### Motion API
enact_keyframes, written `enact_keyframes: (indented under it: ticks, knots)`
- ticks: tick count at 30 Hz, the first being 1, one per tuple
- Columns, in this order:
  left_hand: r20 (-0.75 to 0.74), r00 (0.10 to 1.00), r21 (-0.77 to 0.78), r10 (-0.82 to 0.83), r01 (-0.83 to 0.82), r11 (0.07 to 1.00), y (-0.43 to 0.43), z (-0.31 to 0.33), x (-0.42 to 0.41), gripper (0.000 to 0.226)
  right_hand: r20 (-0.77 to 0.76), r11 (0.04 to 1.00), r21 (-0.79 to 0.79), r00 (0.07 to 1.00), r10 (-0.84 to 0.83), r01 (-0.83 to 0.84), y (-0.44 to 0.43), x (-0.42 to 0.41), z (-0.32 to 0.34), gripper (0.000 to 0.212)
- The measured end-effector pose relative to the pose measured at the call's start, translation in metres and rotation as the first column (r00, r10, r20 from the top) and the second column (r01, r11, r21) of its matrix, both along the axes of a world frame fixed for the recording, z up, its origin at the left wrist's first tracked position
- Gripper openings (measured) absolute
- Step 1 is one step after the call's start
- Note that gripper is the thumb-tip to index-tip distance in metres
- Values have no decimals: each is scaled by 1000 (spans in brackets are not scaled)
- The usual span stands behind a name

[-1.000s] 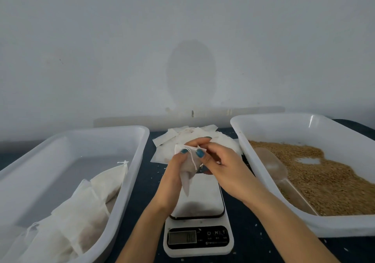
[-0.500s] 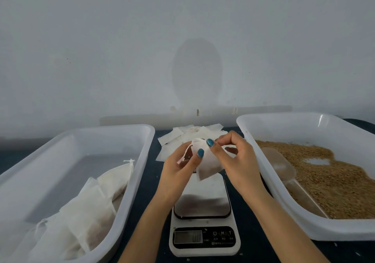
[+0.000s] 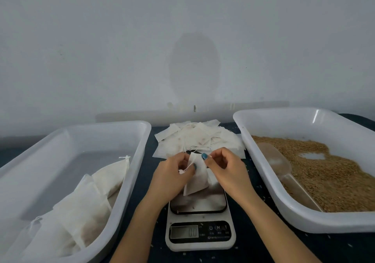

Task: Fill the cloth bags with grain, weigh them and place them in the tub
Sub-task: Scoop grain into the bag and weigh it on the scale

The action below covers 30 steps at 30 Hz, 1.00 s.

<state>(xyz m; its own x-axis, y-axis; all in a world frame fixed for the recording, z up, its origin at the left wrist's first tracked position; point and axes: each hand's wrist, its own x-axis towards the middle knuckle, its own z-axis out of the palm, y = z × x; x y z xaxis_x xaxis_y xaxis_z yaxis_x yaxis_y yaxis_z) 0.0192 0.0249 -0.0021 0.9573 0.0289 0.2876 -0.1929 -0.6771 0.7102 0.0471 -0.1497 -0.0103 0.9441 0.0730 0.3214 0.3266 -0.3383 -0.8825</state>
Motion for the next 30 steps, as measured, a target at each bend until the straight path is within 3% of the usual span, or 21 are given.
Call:
enact_keyframes:
  ticks: [3, 9, 14, 19, 27, 30]
  knots:
    - [12, 1000, -126, 20, -19, 992, 2, -5, 4, 15, 29, 999, 7, 999, 45, -45, 0, -1, -2, 16]
    - [0, 995, -331, 98, -93, 939, 2, -13, 11, 9, 3, 1000, 18, 1000, 24, -24, -5, -2, -10, 22]
    - [-29, 992, -276, 121, -124, 953, 4, -18, 14, 19, -55, 994, 103, 998, 39, -33, -7, 1, -11, 21]
    - [34, 990, -231, 134, -122, 965, 4, -17, 12, 15, -51, 991, 128, 998, 44, -37, -7, 1, -11, 20]
    - [47, 988, -199, 146, -134, 971, 3, -17, 10, 13, -20, 999, 51, 1000, 4, -3, -8, 1, -8, 24]
    - [29, 988, -126, 150, -145, 981, 2, -14, 8, 24, -16, 999, 54, 1000, 4, -3, -8, 1, -9, 24]
